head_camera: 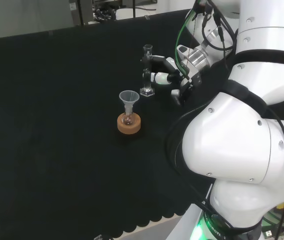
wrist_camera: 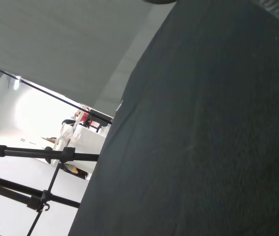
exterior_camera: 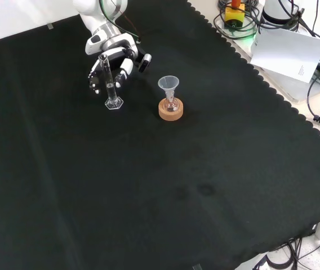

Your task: Pick up the graduated cylinder.

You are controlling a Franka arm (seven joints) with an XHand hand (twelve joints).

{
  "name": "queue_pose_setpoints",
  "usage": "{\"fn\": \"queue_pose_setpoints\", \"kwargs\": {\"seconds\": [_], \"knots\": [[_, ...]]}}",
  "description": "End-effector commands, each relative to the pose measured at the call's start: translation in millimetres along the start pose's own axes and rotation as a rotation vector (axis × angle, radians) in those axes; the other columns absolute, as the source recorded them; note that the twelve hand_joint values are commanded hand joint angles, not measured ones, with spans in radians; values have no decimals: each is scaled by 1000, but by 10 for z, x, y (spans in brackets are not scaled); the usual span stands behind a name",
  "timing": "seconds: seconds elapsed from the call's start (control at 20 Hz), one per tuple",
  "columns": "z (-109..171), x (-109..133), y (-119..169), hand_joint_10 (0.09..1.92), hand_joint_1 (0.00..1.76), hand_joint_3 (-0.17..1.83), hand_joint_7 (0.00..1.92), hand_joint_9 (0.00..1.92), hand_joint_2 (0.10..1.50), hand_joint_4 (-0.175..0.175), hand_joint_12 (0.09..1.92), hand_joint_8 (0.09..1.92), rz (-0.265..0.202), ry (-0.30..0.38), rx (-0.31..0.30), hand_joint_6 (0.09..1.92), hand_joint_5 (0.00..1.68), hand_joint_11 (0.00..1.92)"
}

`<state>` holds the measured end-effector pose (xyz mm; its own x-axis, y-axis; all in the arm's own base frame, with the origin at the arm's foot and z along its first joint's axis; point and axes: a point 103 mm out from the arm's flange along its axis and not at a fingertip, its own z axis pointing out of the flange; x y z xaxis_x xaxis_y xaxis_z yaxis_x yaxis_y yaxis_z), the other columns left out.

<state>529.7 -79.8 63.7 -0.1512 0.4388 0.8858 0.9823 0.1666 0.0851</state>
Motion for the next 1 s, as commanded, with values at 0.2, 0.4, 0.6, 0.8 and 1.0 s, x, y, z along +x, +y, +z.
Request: {"fn": "queue_pose_setpoints", "kwargs": {"seconds": [0.2,0.4,0.6,0.8,1.0], "knots": [[9,-63,19,473,1143,-175,528,751,1063,-2,1285,563,-9,42,-7,551,550,382],[57,-53,31,479,1143,-175,560,775,1063,5,1285,573,-8,34,-15,572,570,387],[16,-19,32,468,1143,-175,600,807,1064,19,1282,564,-12,38,-23,623,595,403],[5,35,27,470,1143,-175,621,831,1065,30,1284,564,-29,33,-24,645,621,425],[-9,45,24,467,1144,-175,634,844,1065,37,1280,562,-29,37,-33,658,633,444]]}}
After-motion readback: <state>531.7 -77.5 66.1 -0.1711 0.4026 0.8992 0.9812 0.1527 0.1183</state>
